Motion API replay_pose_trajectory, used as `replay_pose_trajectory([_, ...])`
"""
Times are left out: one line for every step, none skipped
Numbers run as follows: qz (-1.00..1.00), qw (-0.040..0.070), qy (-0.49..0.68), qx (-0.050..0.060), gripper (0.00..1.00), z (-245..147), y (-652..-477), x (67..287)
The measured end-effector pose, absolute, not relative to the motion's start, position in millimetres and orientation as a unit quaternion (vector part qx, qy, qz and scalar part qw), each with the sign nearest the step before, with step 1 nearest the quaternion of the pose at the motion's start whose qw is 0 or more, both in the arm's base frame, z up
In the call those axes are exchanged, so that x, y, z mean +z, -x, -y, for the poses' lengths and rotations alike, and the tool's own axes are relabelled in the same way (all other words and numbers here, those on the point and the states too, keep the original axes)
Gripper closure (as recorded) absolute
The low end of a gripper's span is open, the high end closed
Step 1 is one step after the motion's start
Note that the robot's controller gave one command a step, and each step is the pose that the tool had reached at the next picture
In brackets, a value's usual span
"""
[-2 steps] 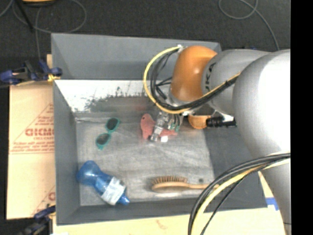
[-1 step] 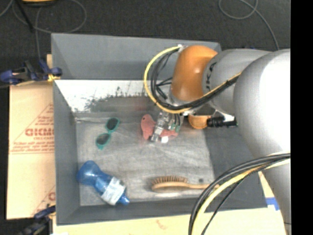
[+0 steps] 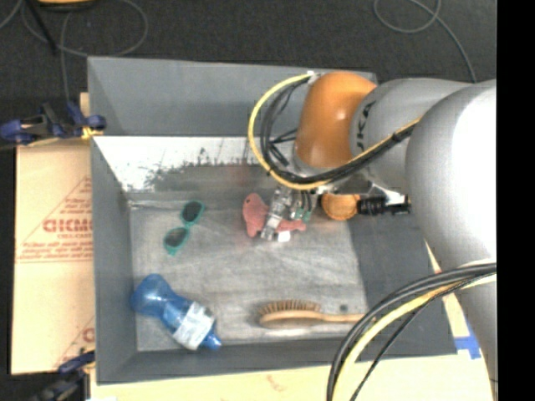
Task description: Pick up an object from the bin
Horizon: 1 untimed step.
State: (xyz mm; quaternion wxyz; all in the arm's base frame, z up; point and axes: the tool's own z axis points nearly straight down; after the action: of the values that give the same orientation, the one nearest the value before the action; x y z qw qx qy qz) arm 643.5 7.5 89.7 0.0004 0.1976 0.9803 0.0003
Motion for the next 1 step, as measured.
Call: replay_pose_trajectory([-0.980, 0.003, -0.197, 0.001, 1.00, -7.5, -645.8, 101.3])
